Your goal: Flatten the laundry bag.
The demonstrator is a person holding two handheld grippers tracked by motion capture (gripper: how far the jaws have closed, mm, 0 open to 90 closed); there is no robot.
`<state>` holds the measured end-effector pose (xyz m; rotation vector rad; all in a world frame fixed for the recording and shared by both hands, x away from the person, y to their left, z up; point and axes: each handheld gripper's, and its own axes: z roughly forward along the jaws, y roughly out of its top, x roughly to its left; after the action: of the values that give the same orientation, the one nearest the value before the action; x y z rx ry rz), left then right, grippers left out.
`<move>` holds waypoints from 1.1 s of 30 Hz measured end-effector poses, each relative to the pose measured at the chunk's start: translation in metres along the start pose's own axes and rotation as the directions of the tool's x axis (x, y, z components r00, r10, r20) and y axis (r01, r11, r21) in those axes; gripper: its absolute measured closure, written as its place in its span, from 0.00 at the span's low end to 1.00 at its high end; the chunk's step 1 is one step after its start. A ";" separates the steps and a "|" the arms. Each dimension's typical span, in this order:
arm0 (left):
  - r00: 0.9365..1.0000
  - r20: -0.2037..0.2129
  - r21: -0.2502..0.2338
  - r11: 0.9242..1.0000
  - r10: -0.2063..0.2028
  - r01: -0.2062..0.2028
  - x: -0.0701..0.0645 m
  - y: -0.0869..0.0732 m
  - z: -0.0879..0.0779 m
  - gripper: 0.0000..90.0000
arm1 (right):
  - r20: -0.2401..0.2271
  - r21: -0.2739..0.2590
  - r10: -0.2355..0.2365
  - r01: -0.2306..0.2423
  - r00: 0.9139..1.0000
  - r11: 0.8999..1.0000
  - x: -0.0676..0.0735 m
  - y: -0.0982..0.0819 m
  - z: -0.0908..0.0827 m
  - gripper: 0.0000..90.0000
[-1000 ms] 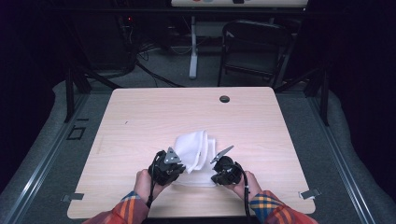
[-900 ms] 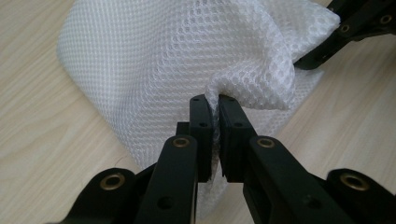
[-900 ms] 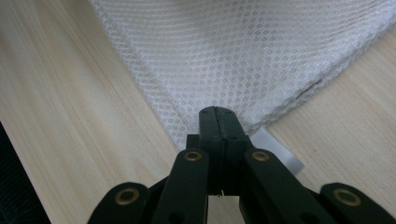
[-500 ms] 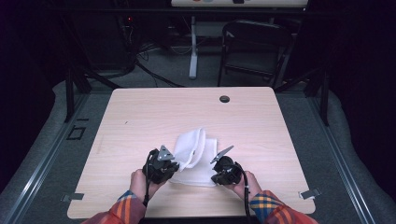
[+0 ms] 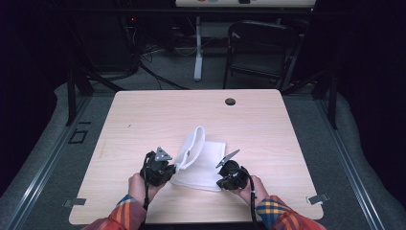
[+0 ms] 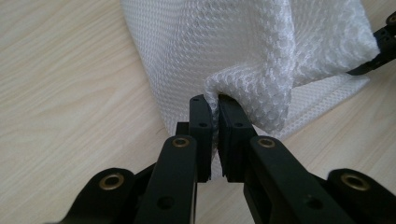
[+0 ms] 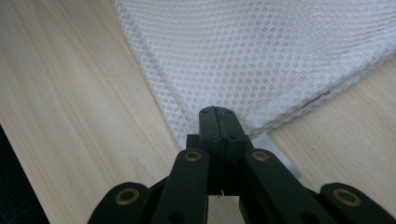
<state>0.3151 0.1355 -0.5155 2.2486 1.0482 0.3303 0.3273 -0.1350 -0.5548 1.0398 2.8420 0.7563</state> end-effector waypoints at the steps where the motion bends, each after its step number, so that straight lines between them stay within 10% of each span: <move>1: 1.000 -0.005 0.003 1.000 -0.001 0.001 0.002 0.000 0.000 0.94 | 0.000 0.000 0.000 0.000 1.000 1.000 0.000 0.000 0.000 1.00; 33: 0.995 -0.038 0.098 0.991 -0.092 0.095 0.021 -0.011 0.008 0.97 | 0.025 0.008 0.009 -0.009 1.000 1.000 -0.007 -0.002 -0.004 1.00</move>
<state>0.3255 0.1534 -0.5296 2.2797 1.2082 0.2816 0.3304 -0.1423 -0.5535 1.0557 2.8242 0.7274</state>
